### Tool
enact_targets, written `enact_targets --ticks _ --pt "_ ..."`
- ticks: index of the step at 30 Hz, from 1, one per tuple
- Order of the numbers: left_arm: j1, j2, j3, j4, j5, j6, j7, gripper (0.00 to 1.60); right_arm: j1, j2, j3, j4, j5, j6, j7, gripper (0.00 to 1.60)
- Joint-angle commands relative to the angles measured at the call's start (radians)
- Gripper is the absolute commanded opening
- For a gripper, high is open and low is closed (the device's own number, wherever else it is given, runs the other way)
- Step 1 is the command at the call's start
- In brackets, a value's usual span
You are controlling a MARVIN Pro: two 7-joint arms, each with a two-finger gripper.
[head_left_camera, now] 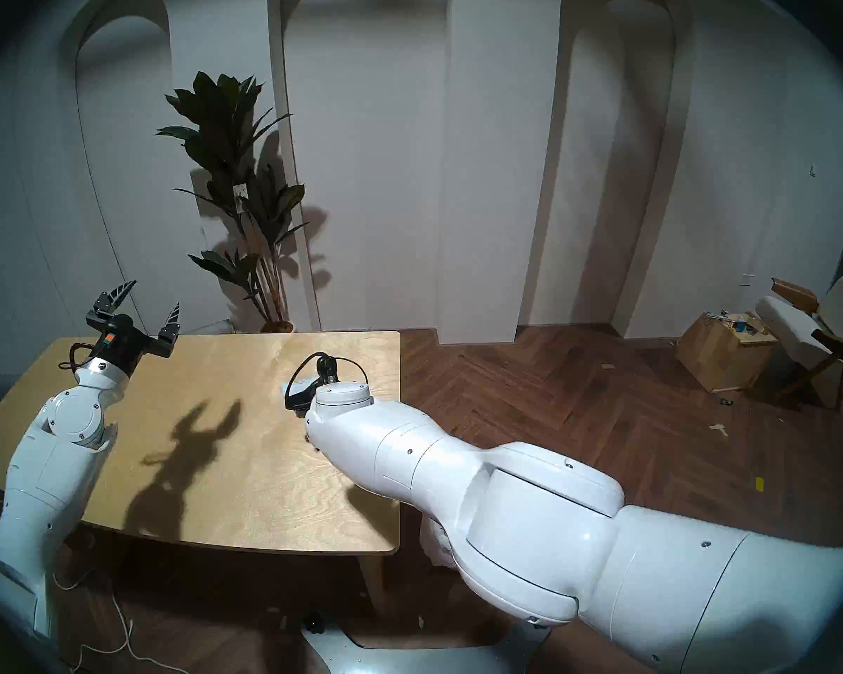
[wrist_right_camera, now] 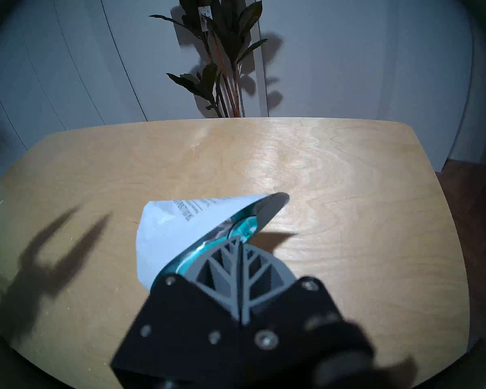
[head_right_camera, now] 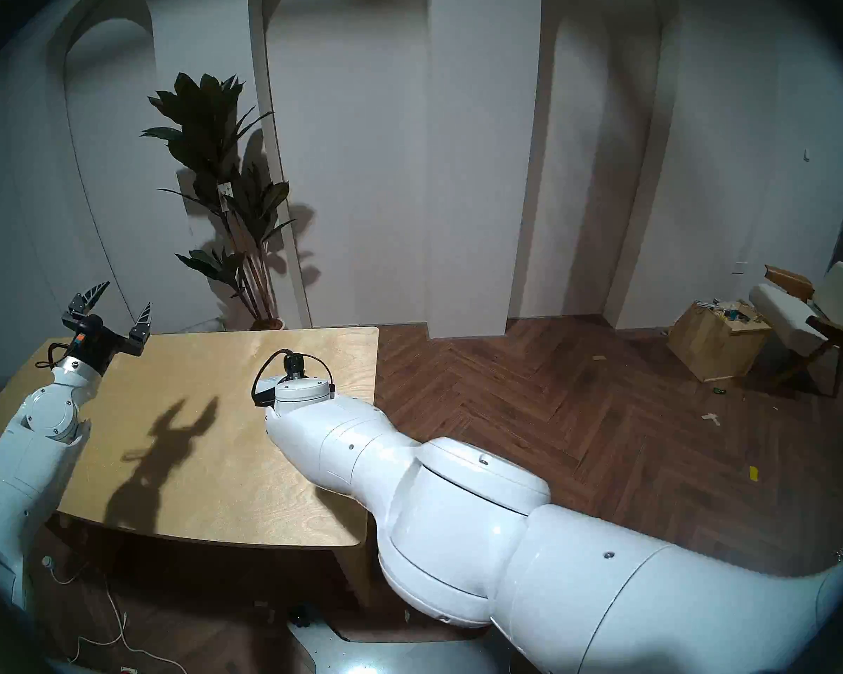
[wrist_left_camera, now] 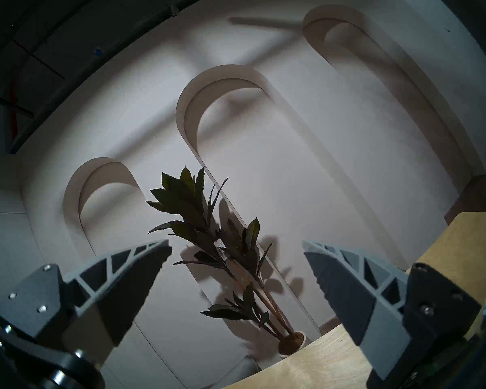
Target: Put the trash into the trash bin on the ground
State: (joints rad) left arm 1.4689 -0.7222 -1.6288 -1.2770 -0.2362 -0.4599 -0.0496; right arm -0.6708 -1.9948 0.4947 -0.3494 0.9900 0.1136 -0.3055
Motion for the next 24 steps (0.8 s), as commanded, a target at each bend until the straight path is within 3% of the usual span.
enact_targets --ticks 1,17,24 --pt "0.005 0.021 -0.026 -0.042 -0.011 0.008 0.002 1.60 0.039 -0.012 0.009 -0.017 0.005 -0.013 -0.001 0.00" --pt "0.084 0.045 -0.083 -0.151 -0.060 0.085 -0.002 1.60 0.144 -0.012 0.080 -0.022 0.043 -0.058 0.002 0.00" --pt "0.166 0.057 -0.140 -0.245 -0.099 0.162 -0.001 1.60 0.168 0.028 0.128 -0.012 0.068 -0.114 -0.007 0.00"
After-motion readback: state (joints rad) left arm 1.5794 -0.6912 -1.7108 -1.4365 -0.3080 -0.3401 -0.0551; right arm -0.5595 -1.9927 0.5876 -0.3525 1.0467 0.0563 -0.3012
